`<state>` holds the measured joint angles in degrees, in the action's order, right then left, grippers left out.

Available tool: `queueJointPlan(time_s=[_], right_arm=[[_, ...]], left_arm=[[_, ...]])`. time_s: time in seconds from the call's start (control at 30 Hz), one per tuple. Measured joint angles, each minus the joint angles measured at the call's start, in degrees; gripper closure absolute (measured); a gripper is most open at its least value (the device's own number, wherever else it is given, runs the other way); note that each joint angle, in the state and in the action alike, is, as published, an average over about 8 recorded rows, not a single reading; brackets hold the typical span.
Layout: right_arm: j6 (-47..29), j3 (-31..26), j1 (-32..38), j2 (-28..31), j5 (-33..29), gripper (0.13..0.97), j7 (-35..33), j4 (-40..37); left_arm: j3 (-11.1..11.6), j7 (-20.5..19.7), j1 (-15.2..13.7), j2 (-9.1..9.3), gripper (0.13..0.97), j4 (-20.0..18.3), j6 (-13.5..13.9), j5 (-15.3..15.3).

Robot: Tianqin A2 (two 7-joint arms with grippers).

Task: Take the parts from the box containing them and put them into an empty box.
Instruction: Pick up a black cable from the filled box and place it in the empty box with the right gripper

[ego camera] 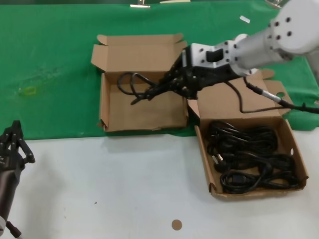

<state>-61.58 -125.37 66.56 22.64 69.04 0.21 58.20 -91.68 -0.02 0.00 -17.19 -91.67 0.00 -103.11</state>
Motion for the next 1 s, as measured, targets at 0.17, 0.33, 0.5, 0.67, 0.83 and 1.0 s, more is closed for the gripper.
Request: queueJointPlan(time_s=[0.17, 0.33, 0.5, 0.67, 0.83, 1.0], right_arm=[[1.72, -0.71, 1.81, -3.13, -0.54, 0.915, -1.63, -4.67], [3.59, -1.12, 3.18, -5.54, -0.89, 0.915, -3.32, -8.69], [5.69, -1.21, 4.06, -7.10, -1.12, 0.916, -5.12, -12.02], [7.56, -1.14, 4.91, -8.18, -1.16, 0.905, -7.03, -15.08], [8.69, -1.05, 5.62, -8.90, -1.01, 0.895, -8.56, -17.29], [9.18, -1.04, 6.06, -9.33, -0.86, 0.838, -9.56, -18.52]], left_arm=[[0.00, 0.00, 0.00, 0.00, 0.953, 0.00, 0.00, 0.00], [0.00, 0.00, 0.00, 0.00, 0.953, 0.00, 0.00, 0.00], [0.00, 0.00, 0.00, 0.00, 0.953, 0.00, 0.00, 0.00], [0.00, 0.00, 0.00, 0.00, 0.953, 0.00, 0.00, 0.00], [0.00, 0.00, 0.00, 0.00, 0.953, 0.00, 0.00, 0.00], [0.00, 0.00, 0.00, 0.00, 0.953, 0.00, 0.00, 0.00]])
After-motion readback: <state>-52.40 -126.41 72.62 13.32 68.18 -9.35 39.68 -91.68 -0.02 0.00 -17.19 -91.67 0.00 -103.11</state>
